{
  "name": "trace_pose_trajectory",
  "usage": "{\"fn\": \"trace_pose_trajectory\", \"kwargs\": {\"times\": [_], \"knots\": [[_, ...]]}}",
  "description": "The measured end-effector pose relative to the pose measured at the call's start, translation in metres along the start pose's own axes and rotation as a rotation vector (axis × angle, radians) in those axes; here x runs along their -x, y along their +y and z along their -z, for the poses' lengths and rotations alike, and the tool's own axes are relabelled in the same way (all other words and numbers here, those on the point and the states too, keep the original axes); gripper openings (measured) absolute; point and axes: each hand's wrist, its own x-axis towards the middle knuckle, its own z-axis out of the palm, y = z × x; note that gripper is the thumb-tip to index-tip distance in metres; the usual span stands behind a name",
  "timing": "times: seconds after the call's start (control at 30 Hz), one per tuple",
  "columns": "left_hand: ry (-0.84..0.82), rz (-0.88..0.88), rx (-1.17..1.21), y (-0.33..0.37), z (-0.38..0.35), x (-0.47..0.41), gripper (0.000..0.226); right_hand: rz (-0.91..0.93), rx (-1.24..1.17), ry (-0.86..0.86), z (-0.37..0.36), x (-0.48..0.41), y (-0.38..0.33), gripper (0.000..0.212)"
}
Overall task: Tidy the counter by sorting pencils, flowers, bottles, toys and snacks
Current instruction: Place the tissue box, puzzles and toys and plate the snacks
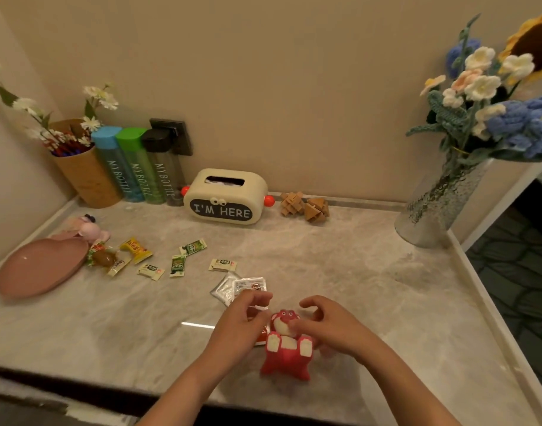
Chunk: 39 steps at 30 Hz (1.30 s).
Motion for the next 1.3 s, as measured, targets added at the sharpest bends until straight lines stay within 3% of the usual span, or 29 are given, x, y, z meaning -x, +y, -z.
{"fn": "trace_pose_trajectory", "kwargs": {"times": [0.2, 0.3, 0.47, 0.6, 0.83, 1.03, 1.3], "knots": [[-0.068, 0.091, -0.157, 0.003, 0.004, 0.024, 0.011, -0.181, -0.044, -0.034, -0.007, 0.024, -0.001, 0.054], [-0.12, 0.169, -0.16, 0.019, 0.005, 0.04, 0.027, -0.214, -0.065, -0.072, -0.011, 0.035, 0.0, 0.045], [-0.219, 0.352, 0.038, 0.045, -0.001, 0.064, 0.047, -0.212, -0.144, -0.071, -0.02, 0.05, 0.002, 0.047], [-0.237, 0.447, 0.281, 0.044, -0.004, 0.077, 0.049, -0.179, -0.222, -0.069, -0.032, 0.061, 0.004, 0.04], [-0.306, 0.394, 0.44, 0.04, -0.008, 0.081, 0.022, -0.04, -0.51, -0.039, -0.03, 0.079, 0.007, 0.025], [-0.325, 0.22, 0.419, 0.06, -0.021, 0.061, 0.049, 0.089, -0.591, 0.073, -0.002, 0.069, -0.001, 0.038], [-0.251, 0.156, 0.423, 0.086, -0.058, -0.014, 0.061, 0.17, -0.407, 0.263, 0.059, 0.019, -0.007, 0.042]]}}
